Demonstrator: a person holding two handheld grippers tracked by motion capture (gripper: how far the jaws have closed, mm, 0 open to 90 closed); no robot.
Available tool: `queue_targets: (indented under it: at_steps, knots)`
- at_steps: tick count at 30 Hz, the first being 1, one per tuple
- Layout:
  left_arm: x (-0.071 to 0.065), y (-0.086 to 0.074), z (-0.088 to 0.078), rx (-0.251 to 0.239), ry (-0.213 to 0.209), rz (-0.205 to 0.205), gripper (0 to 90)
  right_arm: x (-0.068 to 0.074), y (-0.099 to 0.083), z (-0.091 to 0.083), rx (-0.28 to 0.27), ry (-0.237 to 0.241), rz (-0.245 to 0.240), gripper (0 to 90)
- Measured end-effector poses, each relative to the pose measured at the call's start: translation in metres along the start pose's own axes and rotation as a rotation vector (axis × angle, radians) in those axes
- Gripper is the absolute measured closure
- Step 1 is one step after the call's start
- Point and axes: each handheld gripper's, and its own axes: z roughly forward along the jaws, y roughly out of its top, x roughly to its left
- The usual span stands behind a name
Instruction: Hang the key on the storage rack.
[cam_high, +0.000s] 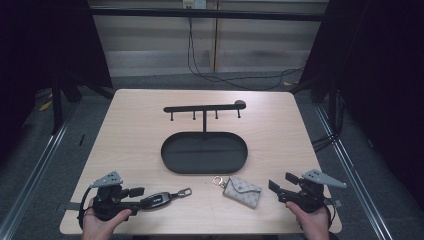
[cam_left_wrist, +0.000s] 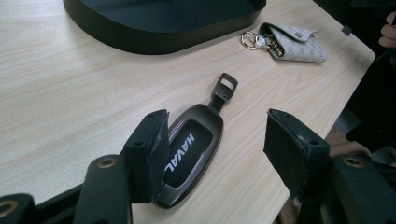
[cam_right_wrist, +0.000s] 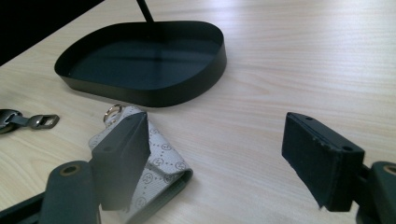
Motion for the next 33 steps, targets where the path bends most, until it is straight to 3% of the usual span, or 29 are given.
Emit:
queue_targets:
  at_steps: [15,22,24,26,31,33]
  knots:
    - [0.000,0.001,0.000,0.026,-0.003,0.001,43.2,0.001,0.000,0.000,0.028,0.021,-0.018,23.2]
    - [-0.007,0.009,-0.003,0.044,-0.011,0.054,47.5,0.002,0.000,0.002,0.047,0.031,-0.025,23.4]
    - [-0.008,0.012,-0.003,0.052,-0.004,0.061,47.5,0.002,0.000,0.001,0.046,0.032,-0.017,23.4]
    - [-0.010,0.013,-0.001,0.051,0.040,0.047,44.4,0.001,0.000,0.002,0.050,0.042,-0.013,23.0]
    - [-0.011,0.019,0.001,0.079,0.033,0.064,47.3,0.002,0.000,0.003,0.057,0.064,-0.022,22.4]
    - [-0.014,0.023,0.003,0.125,0.025,0.084,48.8,0.002,0.000,0.003,0.056,0.064,-0.021,22.1]
